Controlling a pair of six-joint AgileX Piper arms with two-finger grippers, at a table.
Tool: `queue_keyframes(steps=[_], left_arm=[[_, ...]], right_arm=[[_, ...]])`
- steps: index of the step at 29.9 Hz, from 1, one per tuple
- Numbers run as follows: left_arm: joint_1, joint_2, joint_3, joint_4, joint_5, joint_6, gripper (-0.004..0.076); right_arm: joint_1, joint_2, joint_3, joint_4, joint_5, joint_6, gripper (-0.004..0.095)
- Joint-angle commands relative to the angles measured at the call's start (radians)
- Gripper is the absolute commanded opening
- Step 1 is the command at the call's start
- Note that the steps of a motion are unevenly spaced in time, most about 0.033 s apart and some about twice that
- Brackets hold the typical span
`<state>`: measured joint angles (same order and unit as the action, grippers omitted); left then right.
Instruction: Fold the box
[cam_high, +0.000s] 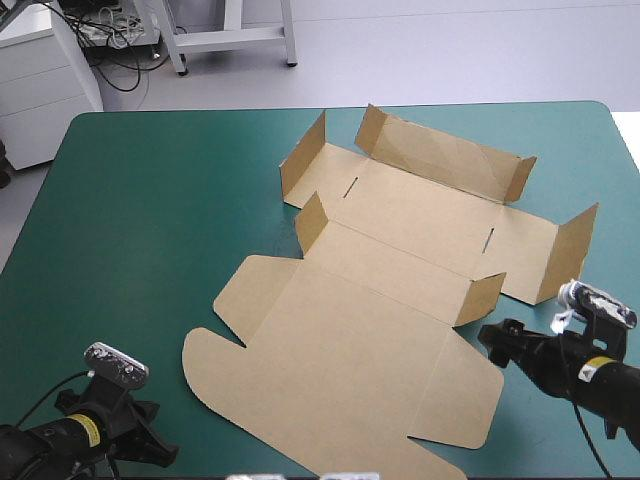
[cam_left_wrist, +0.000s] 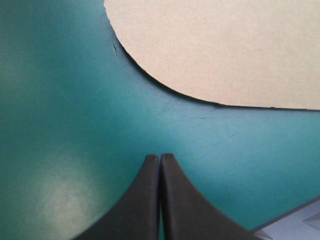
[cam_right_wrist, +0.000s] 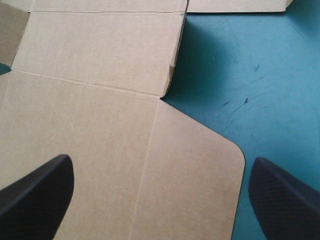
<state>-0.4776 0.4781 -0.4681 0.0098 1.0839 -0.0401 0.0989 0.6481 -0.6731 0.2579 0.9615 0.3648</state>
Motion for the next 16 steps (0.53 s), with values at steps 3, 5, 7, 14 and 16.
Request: queue_keyframes(steps=[3,5,7,14,16], left_arm=[[-0.006,0.006,-0.023,-0.010,-0.035,-0.004,-0.0032],[-0.006,0.006,-0.023,-0.010,-0.035,-0.004,-0.0032],[-0.006,0.006,-0.023,-0.010,-0.035,-0.004,-0.0032],[-0.006,0.006,-0.023,-0.010,-0.035,-0.004,-0.0032],[-0.006,0.006,-0.023,-0.010,-0.035,-0.004,-0.0032]], right_arm=[[0.003,0.171,-0.060,0.012,-0.134,0.002,0.0874],[0.003,0.234,-0.088,0.008,-0.148,-0.003,0.0874],[0.003,0.284,-0.115,0.006,-0.155,-0.011,0.0874],[0.003,0.497,-0.239,0.006,-0.146,-0.045,0.0873],[0.003,0.558,-0.270,0.007,-0.130,-0.045,0.0873]])
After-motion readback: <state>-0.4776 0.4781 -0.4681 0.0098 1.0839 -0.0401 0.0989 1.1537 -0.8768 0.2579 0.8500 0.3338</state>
